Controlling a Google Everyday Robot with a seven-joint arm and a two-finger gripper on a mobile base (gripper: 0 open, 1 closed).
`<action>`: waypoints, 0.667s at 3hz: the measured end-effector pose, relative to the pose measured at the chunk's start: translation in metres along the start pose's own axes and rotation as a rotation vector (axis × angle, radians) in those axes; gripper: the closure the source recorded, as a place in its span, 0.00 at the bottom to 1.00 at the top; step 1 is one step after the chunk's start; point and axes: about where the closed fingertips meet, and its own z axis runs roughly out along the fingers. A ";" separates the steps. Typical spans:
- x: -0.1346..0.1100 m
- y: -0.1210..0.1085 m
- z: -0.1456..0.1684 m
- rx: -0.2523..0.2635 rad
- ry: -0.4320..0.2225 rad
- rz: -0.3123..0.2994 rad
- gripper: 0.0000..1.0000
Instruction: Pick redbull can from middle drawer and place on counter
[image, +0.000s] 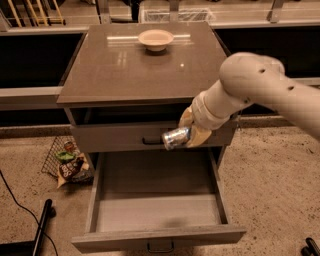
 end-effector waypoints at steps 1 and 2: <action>-0.006 -0.043 -0.037 0.031 0.005 -0.059 1.00; -0.006 -0.043 -0.036 0.030 0.004 -0.058 1.00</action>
Offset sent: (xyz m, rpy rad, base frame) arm 0.0198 0.0002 0.0399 -0.0119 -0.0389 0.0372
